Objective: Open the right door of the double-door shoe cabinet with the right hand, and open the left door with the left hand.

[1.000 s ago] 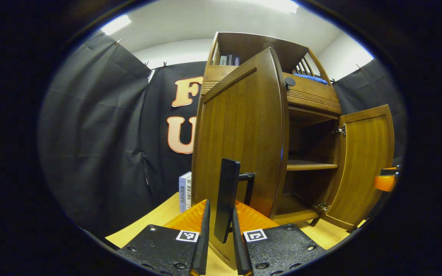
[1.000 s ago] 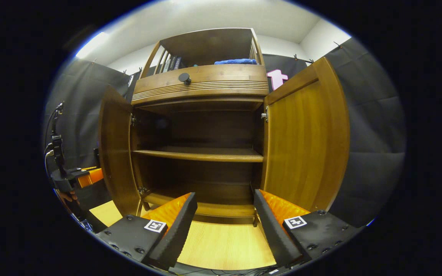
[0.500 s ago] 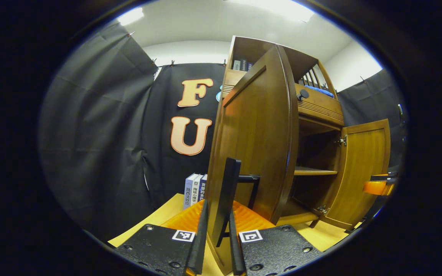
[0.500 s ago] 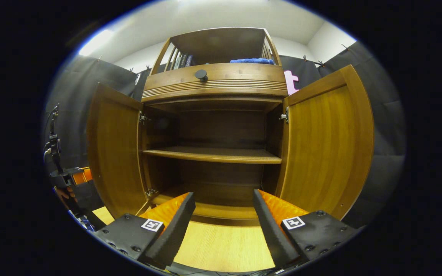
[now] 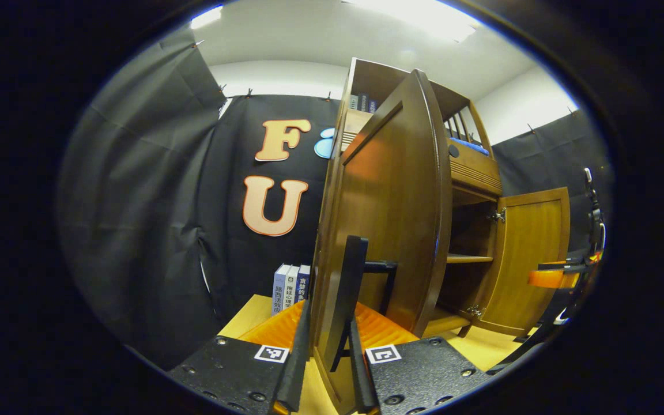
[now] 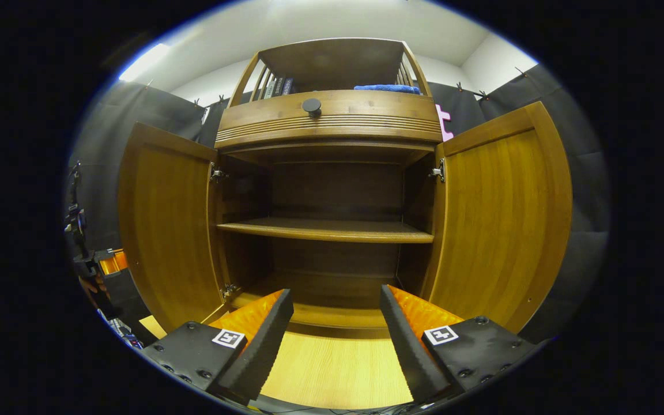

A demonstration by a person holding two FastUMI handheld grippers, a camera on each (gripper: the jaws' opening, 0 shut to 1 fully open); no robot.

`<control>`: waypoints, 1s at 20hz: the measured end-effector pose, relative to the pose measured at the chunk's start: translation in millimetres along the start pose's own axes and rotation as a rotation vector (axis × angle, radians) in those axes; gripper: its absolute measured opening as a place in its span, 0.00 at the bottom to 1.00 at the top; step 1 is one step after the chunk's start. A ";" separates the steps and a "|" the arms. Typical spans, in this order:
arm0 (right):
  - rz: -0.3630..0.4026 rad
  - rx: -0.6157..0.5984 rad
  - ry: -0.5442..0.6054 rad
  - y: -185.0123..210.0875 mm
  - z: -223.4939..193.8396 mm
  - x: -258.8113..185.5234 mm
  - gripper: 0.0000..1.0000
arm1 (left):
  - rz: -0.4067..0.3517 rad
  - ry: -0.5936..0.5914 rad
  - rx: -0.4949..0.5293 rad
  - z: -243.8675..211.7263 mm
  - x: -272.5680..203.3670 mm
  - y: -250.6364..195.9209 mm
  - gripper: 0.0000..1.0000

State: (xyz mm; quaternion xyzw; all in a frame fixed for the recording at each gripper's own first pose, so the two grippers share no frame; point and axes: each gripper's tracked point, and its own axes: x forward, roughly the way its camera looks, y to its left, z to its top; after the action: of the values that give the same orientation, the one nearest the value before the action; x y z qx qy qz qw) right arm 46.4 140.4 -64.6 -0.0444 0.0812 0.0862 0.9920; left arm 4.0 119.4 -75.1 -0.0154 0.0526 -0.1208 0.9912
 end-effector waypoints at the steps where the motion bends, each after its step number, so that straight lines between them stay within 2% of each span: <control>1: -0.002 -0.001 0.002 2.3 -0.8 0.1 0.97 | -0.015 0.000 0.015 -0.9 0.3 0.9 0.34; 3: -0.004 -0.005 0.004 9.0 -1.5 1.7 1.00 | -0.034 0.004 0.014 -2.1 -1.2 4.3 0.40; 4: -0.003 -0.008 0.004 12.5 -1.7 3.4 0.94 | -0.039 0.007 0.007 -2.6 -3.1 5.4 0.41; 6: 0.011 -0.015 0.010 17.4 -2.2 6.5 0.98 | -0.035 0.020 0.003 -4.9 -8.3 6.9 0.40; 9: 0.046 -0.016 0.019 21.4 -2.8 10.5 0.94 | 0.001 0.034 0.019 -5.8 -22.4 7.7 0.43; 11: 0.077 -0.010 0.028 23.0 -2.4 17.4 0.98 | 0.036 0.035 0.012 -3.2 -35.4 7.7 0.41; 14: 0.129 0.001 0.031 22.2 -1.1 28.9 0.96 | 0.099 0.029 0.021 4.2 -53.3 4.6 0.41; 15: 0.149 0.004 0.033 22.2 -1.2 29.4 0.95 | 0.121 0.032 0.032 4.7 -57.9 0.4 0.44; 16: 0.165 0.007 0.034 20.1 -1.2 30.2 0.95 | 0.141 0.037 0.042 4.5 -61.8 -2.9 0.37; 18: 0.196 0.017 0.038 17.7 -2.4 32.5 0.94 | 0.145 0.036 0.048 7.1 -69.2 -23.2 0.36; 19: 0.209 0.022 0.039 14.1 -2.2 32.9 0.94 | 0.146 0.034 0.048 7.4 -71.5 -33.3 0.29; 20: 0.218 0.027 0.039 10.4 -1.7 32.0 0.94 | 0.142 0.033 0.049 9.1 -73.9 -44.9 0.36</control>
State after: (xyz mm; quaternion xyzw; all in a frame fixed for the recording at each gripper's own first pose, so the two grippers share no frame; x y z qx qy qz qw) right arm 75.4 155.7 -72.4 -0.0235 0.1060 0.1915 0.9755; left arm -77.0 93.8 -56.6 0.0146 0.0668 -0.0518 0.9963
